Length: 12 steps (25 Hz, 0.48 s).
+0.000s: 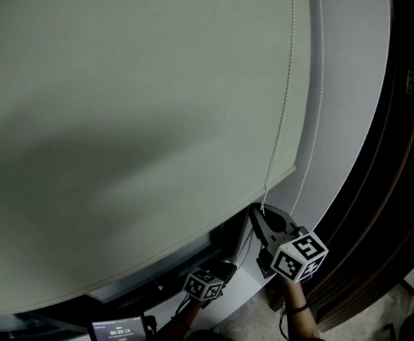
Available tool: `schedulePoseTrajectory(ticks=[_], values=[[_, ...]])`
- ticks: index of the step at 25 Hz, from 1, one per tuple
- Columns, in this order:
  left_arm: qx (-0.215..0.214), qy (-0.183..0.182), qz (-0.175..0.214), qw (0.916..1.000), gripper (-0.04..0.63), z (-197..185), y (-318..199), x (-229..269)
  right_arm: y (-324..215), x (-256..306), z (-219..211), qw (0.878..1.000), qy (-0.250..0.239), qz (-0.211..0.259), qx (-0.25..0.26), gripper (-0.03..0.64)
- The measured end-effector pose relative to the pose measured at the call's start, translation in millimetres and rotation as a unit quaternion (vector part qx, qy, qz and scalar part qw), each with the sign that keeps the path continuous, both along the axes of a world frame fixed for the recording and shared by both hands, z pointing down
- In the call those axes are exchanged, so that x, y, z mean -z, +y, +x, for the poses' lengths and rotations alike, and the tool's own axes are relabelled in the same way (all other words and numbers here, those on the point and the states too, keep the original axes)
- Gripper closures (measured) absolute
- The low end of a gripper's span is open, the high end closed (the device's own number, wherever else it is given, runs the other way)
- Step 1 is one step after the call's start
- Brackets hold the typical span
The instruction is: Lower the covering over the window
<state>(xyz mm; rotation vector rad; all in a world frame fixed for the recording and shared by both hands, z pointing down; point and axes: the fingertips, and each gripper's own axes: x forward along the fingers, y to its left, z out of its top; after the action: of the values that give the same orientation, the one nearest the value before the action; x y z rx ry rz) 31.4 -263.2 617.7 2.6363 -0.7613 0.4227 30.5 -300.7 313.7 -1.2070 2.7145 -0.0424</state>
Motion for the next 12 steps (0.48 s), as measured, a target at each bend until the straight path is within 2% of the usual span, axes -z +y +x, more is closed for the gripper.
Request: schedulePoseTrajectory(ticks=[2,4,5,7,8,9,10,12], values=[[0.002,-0.005,0.002,1.0,0.592,-4,4,5,2,2,3,1.0,-0.019,0.004,-0.004,0.607],[-0.004,-0.003,0.02,0.9998,0.585,-4,9,16,-3,-12,5,1.0,-0.004,-0.011,-0.015,0.607],[-0.006,0.009,0.032,0.9994,0.577,-2,10,25,-8,-37,4,0.999,0.034,-0.035,-0.024,0.609],[0.0,0.05,0.055,0.9972,0.569,4,10,48,-11,-117,1,0.986,0.131,-0.094,-0.038,0.609],[0.003,0.067,0.065,0.9956,0.569,6,11,60,-4,-160,0,0.98,0.148,-0.126,-0.039,0.609],[0.003,0.07,0.076,0.9947,0.569,6,13,70,7,-197,1,0.977,0.134,-0.16,-0.038,0.609],[0.001,0.062,0.087,0.9943,0.596,6,15,78,18,-227,4,0.974,0.104,-0.195,-0.039,0.611],[-0.01,0.06,0.122,0.9907,0.568,5,19,104,36,-263,12,0.968,0.062,-0.241,-0.041,0.611]])
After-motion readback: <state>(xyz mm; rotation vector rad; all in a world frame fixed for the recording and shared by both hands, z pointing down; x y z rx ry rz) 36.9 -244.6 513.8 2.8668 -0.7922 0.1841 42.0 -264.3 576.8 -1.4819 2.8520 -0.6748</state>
